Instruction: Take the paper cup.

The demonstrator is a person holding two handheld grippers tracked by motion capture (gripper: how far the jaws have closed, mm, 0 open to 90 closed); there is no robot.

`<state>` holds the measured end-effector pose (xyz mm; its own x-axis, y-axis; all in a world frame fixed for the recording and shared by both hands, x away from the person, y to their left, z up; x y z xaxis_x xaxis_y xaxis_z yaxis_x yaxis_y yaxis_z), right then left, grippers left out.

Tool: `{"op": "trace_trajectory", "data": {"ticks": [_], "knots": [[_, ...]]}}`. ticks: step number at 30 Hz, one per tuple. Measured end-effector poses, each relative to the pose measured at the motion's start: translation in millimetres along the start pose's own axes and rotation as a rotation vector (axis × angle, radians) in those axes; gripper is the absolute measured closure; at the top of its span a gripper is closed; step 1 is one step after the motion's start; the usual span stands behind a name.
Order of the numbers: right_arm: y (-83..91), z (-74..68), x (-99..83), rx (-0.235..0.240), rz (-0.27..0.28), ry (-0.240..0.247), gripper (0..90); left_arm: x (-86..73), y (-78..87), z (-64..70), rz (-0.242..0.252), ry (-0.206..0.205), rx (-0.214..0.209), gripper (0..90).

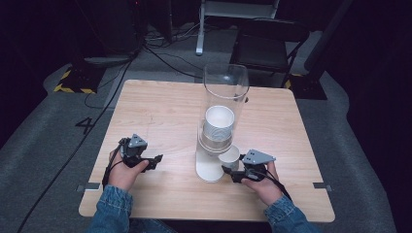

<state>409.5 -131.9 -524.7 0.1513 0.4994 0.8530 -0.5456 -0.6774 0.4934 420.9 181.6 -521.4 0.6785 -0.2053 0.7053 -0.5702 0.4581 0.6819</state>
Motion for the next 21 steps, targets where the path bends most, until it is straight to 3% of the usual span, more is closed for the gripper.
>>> {"op": "trace_trajectory", "data": {"ticks": [6,21], "knots": [[8.8,6.1,-2.0,-0.019,-0.012,0.003,33.2,0.8,0.3,-0.2,0.002,-0.002,0.001,23.0],[36.4,39.6,6.6,-0.091,0.038,-0.059,33.2,-0.9,3.3,-1.1,0.002,-0.002,0.009,23.0]]}}
Point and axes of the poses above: each handheld gripper's, and its own axes: y roughly backward along the jaws, x roughly out of its top, z roughly to its right, the point moved 8 cm from there along -y, roughly forward along the jaws, and after that the axes turned 9 degrees about y, right-handed, at the moved point
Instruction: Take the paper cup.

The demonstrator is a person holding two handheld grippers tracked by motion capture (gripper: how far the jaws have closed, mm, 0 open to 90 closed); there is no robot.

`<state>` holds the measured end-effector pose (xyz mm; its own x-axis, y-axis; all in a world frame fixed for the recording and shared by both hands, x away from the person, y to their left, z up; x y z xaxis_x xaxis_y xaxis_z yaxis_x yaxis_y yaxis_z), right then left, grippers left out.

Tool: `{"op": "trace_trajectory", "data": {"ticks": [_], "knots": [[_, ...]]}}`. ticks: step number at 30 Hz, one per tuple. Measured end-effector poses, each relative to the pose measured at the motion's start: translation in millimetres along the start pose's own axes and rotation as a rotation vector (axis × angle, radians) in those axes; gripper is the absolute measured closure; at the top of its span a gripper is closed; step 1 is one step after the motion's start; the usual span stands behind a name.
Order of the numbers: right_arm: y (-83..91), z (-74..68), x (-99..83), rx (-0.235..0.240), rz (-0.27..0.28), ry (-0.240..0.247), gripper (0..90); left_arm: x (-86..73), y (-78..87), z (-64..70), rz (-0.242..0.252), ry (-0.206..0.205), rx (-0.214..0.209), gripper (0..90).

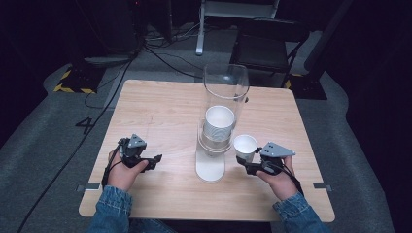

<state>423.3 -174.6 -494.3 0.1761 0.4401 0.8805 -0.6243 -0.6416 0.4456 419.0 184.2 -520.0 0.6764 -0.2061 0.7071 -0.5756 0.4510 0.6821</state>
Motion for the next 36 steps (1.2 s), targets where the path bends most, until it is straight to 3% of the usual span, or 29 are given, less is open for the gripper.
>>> {"op": "trace_trajectory", "data": {"ticks": [17,25,36], "knots": [[16.4,53.0,4.6,-0.127,0.026,-0.07,33.2,-7.8,7.6,-2.0,-0.002,0.015,0.014,23.0],[20.1,81.7,-5.6,-0.189,0.02,-0.12,33.1,-10.8,10.7,-3.5,-0.004,0.013,0.014,23.0],[17.3,104.8,-26.7,-0.245,-0.01,-0.166,32.9,-12.8,10.5,-4.5,-0.006,0.02,0.014,23.0]]}}
Point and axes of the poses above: each handheld gripper's, and its own axes: y roughly backward along the jaws, x roughly out of its top, z roughly to its right, the point moved 8 cm from there along -y, roughly forward along the jaws, and after that the axes turned 9 degrees about y, right-handed, at the moved point
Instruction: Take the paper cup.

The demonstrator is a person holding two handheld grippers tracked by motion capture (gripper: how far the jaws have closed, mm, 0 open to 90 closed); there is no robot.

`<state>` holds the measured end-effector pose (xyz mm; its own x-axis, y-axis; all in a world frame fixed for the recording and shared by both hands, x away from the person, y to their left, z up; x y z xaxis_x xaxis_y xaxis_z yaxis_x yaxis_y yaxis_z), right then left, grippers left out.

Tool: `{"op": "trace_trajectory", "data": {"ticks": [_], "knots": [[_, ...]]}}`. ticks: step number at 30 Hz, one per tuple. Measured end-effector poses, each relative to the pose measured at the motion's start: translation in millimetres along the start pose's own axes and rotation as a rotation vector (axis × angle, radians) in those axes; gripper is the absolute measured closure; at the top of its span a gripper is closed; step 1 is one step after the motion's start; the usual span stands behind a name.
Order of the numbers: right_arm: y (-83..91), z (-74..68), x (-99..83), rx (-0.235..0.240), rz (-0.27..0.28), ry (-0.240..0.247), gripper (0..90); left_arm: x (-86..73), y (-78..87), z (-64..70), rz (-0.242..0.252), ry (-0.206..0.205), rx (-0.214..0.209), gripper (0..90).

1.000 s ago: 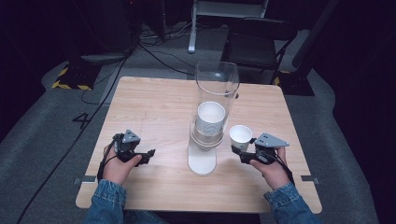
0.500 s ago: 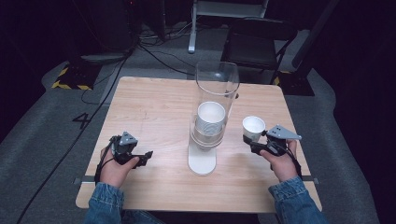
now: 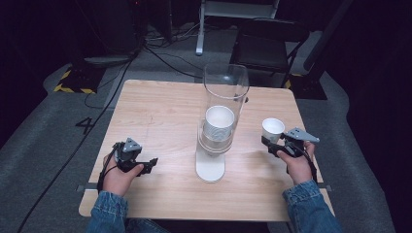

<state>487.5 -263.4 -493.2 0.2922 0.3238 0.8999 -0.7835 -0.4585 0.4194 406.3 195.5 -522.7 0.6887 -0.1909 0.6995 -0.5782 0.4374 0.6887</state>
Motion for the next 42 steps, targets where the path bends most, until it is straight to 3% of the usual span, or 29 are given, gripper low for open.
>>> {"op": "trace_trajectory", "data": {"ticks": [4,14,42], "knots": [[-4.7,5.6,-8.1,-0.012,-0.037,0.011,32.9,-0.5,0.5,-0.7,-0.004,-0.001,0.004,23.1],[-18.0,10.1,-21.0,-0.022,-0.052,-0.006,32.9,-0.9,-0.1,-0.6,-0.004,0.0,0.005,23.1],[-29.1,5.2,-39.5,0.01,-0.12,-0.025,31.8,-0.7,-1.4,0.2,-0.006,-0.005,0.003,23.1]]}}
Point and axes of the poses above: each handheld gripper's, and its own axes: y roughly backward along the jaws, x roughly out of its top, z roughly to its right, the point moved 8 cm from there along -y, roughly forward along the jaws, and after that the axes turned 9 degrees about y, right-handed, at the moved point
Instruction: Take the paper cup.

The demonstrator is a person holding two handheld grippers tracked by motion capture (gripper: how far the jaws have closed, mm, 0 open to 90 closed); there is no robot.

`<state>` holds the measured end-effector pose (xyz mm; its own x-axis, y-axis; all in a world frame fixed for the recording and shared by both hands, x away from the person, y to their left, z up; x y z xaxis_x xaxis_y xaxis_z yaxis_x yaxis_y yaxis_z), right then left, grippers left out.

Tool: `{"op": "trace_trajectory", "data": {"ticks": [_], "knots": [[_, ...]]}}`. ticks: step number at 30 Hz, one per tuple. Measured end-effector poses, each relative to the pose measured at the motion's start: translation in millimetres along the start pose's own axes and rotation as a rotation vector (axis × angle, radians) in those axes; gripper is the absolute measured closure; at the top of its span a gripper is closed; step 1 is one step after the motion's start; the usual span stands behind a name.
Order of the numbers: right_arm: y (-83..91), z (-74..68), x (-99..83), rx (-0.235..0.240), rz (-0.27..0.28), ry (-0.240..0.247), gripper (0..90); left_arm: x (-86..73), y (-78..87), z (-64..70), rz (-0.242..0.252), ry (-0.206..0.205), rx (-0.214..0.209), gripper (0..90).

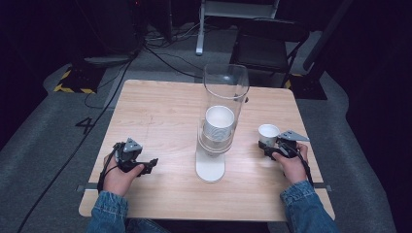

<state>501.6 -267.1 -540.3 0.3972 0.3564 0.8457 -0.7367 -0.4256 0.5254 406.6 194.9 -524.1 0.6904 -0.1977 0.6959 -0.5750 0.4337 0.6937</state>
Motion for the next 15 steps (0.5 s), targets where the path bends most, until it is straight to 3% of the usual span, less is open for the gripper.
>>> {"op": "trace_trajectory", "data": {"ticks": [11,15], "knots": [[0.3,-1.1,-5.0,0.014,-0.032,-0.025,30.1,0.7,-1.1,0.6,-0.002,0.0,0.0,23.0],[1.0,-0.4,-6.3,0.002,-0.039,-0.036,21.5,0.6,-0.8,0.9,-0.004,0.005,-0.006,23.1]]}}
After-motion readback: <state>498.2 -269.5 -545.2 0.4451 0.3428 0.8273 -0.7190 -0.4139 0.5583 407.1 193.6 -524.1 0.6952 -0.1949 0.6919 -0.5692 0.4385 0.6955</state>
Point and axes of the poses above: each handheld gripper's, and its own axes: y roughly backward along the jaws, x roughly out of its top, z roughly to its right, the point moved 8 cm from there along -y, roughly forward along the jaws, and after that the axes turned 9 degrees about y, right-handed, at the moved point
